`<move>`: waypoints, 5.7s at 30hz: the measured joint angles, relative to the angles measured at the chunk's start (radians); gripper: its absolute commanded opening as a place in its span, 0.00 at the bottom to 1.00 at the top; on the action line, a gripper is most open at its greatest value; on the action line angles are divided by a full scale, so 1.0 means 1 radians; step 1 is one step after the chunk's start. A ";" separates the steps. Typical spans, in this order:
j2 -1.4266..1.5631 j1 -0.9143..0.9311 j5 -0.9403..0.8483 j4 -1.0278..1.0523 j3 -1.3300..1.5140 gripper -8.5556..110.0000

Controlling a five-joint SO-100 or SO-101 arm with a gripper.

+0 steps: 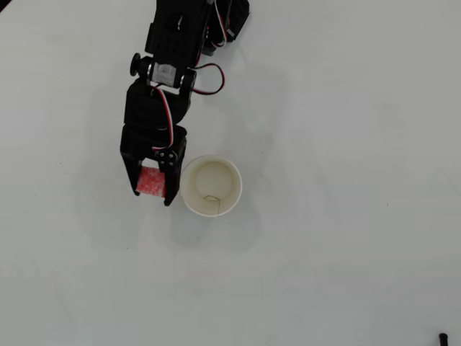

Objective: Grasp a red cube and put it in the cup.

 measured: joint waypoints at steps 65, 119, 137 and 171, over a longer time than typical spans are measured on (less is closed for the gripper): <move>0.293 -0.201 0.025 0.000 0.152 0.34; 0.643 0.138 1.285 0.305 0.486 0.12; 0.811 0.017 1.310 0.732 0.497 0.07; 0.813 -0.040 1.663 0.666 0.538 0.07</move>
